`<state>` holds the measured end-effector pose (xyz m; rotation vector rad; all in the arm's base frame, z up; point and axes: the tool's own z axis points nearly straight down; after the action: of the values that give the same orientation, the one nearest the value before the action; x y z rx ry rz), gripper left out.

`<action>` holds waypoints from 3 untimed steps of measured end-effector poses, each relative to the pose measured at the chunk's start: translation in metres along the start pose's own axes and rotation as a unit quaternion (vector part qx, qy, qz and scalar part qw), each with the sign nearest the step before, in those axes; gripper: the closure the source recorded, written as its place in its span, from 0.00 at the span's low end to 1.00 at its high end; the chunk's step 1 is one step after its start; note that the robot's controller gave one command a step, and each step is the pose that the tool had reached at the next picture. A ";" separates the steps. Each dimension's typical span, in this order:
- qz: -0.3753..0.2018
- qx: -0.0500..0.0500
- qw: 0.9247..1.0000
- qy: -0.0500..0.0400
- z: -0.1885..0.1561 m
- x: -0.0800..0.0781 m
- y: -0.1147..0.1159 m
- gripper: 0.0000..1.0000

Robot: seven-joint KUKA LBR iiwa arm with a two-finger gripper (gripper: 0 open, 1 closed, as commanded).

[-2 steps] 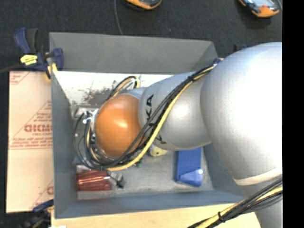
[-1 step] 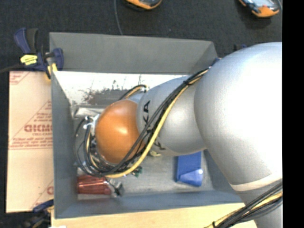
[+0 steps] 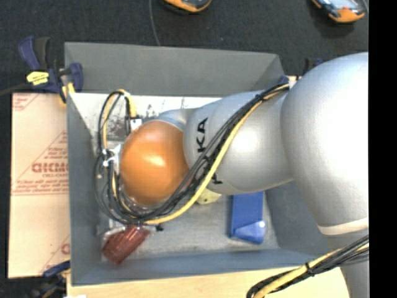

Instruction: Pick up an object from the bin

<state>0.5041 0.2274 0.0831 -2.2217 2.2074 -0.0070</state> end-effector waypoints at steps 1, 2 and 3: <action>-0.054 -0.001 0.999 0.000 -0.003 -0.001 -0.003 1.00; -0.130 -0.001 0.992 0.000 -0.017 -0.003 0.003 1.00; -0.219 -0.001 0.976 -0.001 -0.009 0.011 -0.007 1.00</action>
Offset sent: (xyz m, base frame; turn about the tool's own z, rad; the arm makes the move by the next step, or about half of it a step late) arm -0.0256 0.0084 0.0691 -0.7019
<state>0.5109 0.2165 0.0922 -2.6524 1.6686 -0.0063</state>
